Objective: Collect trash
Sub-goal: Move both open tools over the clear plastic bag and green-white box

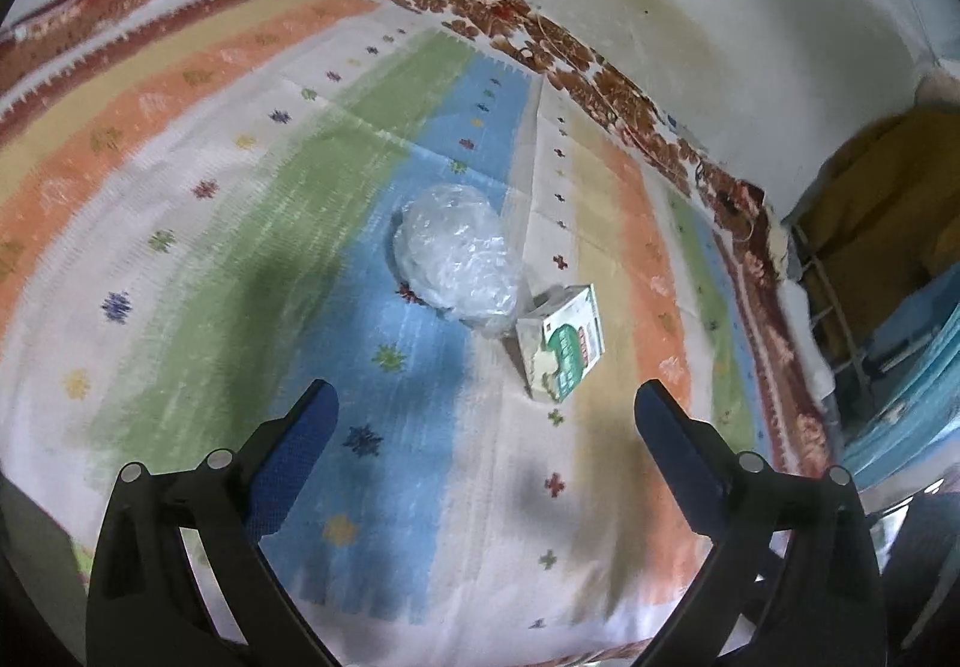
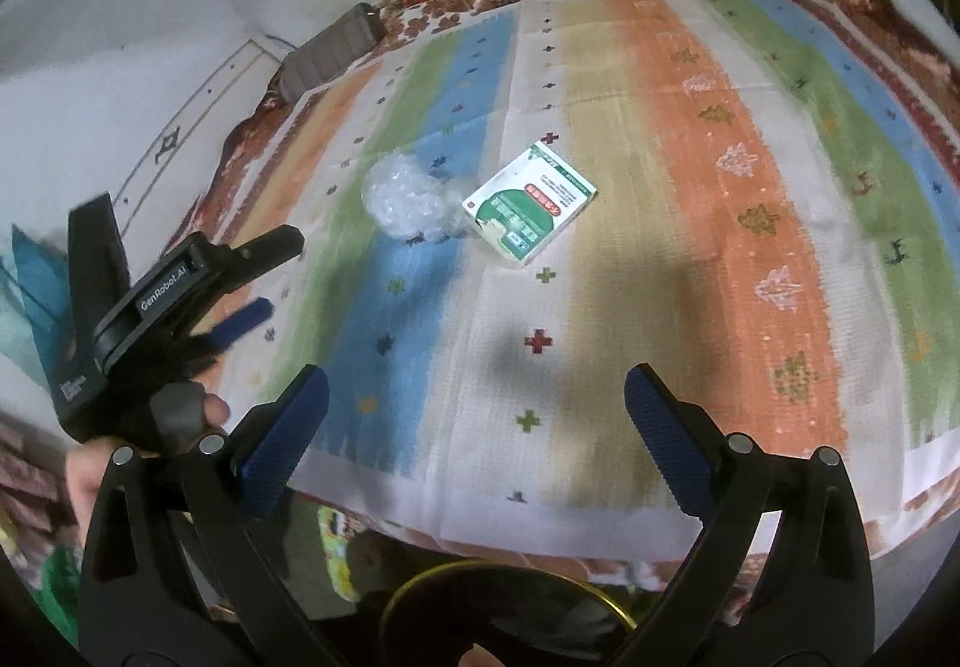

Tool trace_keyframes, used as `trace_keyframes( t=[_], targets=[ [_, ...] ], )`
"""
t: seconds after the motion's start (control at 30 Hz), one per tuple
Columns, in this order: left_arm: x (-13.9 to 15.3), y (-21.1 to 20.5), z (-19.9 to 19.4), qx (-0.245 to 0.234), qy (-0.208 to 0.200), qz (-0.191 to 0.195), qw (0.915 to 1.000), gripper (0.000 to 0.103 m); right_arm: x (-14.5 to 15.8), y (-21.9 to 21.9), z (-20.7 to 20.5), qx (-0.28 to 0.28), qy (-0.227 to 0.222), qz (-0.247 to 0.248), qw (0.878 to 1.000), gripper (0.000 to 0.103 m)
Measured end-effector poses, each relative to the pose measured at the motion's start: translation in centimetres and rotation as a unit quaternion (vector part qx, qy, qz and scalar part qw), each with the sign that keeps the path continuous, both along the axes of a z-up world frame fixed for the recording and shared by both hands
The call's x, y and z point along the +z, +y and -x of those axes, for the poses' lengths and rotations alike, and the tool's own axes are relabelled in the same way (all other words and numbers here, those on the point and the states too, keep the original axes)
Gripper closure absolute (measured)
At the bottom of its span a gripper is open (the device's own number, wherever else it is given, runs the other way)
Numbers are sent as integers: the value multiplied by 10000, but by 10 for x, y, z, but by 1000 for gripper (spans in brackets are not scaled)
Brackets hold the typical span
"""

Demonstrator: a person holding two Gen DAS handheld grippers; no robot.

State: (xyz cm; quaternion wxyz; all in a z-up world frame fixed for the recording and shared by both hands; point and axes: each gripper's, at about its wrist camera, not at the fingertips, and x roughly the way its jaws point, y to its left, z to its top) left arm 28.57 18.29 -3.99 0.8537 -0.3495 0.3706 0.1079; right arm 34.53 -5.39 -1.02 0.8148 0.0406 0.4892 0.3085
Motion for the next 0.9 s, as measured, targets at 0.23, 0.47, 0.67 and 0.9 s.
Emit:
trace_keyframes(
  t=[0.23,0.47,0.67,0.9],
  targets=[
    [-9,12,-17,17,-52,-40,10000,6,-6,12,-30,-236,-81,-157,9996,9],
    [-27,26,-34,-97,-149,-142,9997,6,-28,28,-60,-373,117,-56,9992,9],
    [-37,51,-37,0,-342,299,9990,6,-52,45,-82,-511,443,-57,9977,9],
    [-54,71,-43,106,-311,664,9972,6,-67,56,-107,-753,844,-260,9932,9]
  ],
)
